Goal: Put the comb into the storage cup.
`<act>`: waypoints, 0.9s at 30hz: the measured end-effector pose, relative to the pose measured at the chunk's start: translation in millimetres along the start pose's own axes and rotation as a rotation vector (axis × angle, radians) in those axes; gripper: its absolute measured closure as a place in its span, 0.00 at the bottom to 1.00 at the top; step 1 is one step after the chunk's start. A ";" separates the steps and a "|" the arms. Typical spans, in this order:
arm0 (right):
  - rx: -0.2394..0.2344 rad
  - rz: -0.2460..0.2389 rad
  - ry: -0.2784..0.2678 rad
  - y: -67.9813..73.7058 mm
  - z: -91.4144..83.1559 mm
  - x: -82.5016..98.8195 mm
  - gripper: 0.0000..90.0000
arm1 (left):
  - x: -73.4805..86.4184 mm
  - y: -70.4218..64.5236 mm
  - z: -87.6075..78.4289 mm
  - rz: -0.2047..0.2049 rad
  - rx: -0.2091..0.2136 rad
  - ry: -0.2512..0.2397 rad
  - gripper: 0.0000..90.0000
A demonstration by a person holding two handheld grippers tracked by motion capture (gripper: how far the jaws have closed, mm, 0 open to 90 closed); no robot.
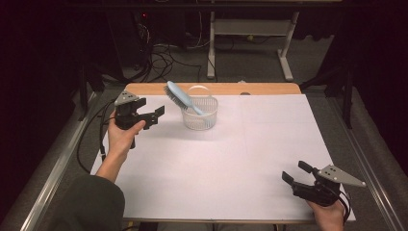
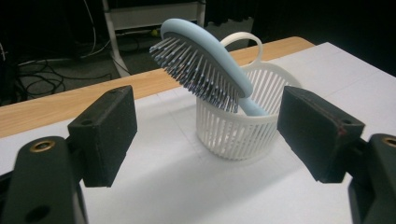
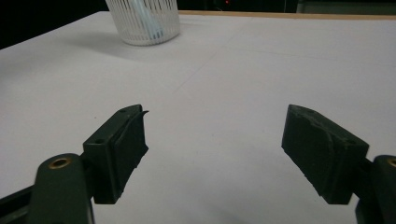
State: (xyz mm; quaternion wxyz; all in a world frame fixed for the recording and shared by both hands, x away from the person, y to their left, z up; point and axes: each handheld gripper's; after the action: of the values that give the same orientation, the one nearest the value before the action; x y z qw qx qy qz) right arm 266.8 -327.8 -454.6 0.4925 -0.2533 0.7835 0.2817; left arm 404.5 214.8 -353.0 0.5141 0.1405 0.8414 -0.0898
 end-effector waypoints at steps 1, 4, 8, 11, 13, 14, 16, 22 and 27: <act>-0.001 0.002 -0.002 0.1 -0.1 0.0 0.25 | 0.9 1.1 -1.7 -0.004 -0.002 -0.003 0.24; 0.003 0.007 -0.003 -0.2 -0.5 0.1 0.25 | 3.9 4.0 -5.8 -0.007 -0.006 -0.007 0.24; 0.005 0.001 -0.001 0.5 -0.2 0.0 0.25 | 8.2 6.6 -9.3 -0.016 -0.006 -0.009 0.24; 0.007 0.001 0.000 0.5 -0.7 -0.1 0.25 | 9.7 7.6 -12.5 -0.016 -0.006 -0.013 0.24; 0.007 0.006 -0.003 0.2 -0.8 0.1 0.25 | 10.1 8.5 -14.8 -0.019 -0.007 -0.020 0.24; 0.008 0.004 -0.003 -0.2 -0.8 0.1 0.25 | 10.2 8.8 -15.8 -0.017 -0.008 -0.021 0.24; 0.006 0.007 -0.002 0.1 -0.8 0.2 0.25 | 10.8 8.9 -17.9 -0.016 -0.008 -0.024 0.24; 0.006 0.003 -0.004 0.8 -1.2 0.2 0.25 | 15.0 6.9 -23.2 -0.011 0.000 -0.030 0.24; 0.002 0.002 -0.003 0.3 -0.9 0.1 0.25 | 18.1 7.6 -27.7 -0.002 -0.009 -0.032 0.24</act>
State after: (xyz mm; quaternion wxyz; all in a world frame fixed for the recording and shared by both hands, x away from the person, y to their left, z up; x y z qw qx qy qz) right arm 266.0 -328.2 -454.3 0.4938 -0.2514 0.7833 0.2819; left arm 375.9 232.7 -356.6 0.5280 0.1361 0.8335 -0.0889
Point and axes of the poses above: each handheld gripper's, and its own axes: z roughly forward along the jaws, x roughly out of its underside, y roughly to its left, and after that the axes turned 13 degrees about -x, right-handed
